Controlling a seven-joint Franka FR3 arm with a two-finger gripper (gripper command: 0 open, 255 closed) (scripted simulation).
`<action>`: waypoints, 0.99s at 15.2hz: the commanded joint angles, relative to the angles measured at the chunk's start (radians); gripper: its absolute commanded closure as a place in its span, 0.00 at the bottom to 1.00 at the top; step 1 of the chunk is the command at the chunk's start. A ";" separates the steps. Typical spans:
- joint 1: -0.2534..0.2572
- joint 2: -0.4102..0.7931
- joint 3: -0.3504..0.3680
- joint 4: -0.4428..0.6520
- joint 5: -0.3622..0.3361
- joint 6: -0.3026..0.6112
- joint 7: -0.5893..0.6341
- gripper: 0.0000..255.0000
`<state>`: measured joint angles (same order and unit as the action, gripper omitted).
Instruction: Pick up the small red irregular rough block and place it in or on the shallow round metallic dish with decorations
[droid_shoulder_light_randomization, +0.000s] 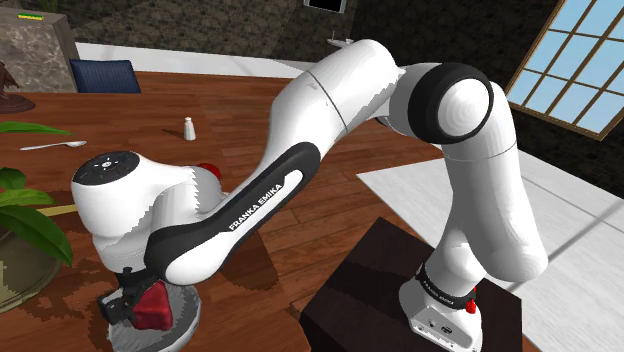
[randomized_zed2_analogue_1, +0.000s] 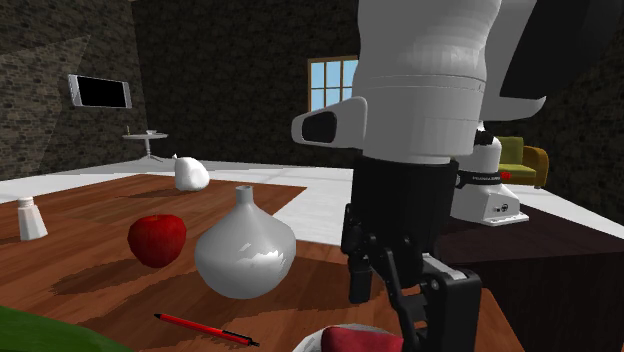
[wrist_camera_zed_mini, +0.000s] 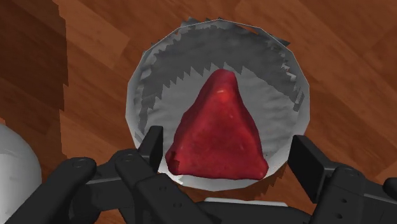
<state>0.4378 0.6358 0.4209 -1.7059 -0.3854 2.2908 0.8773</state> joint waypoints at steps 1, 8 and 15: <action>0.000 0.000 0.000 0.000 0.000 0.000 0.000 0.00; -0.018 -0.078 0.030 0.010 0.041 -0.084 -0.024 0.00; -0.018 -0.078 0.030 0.010 0.041 -0.084 -0.024 0.00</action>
<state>0.4201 0.5573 0.4512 -1.6966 -0.3445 2.2075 0.8535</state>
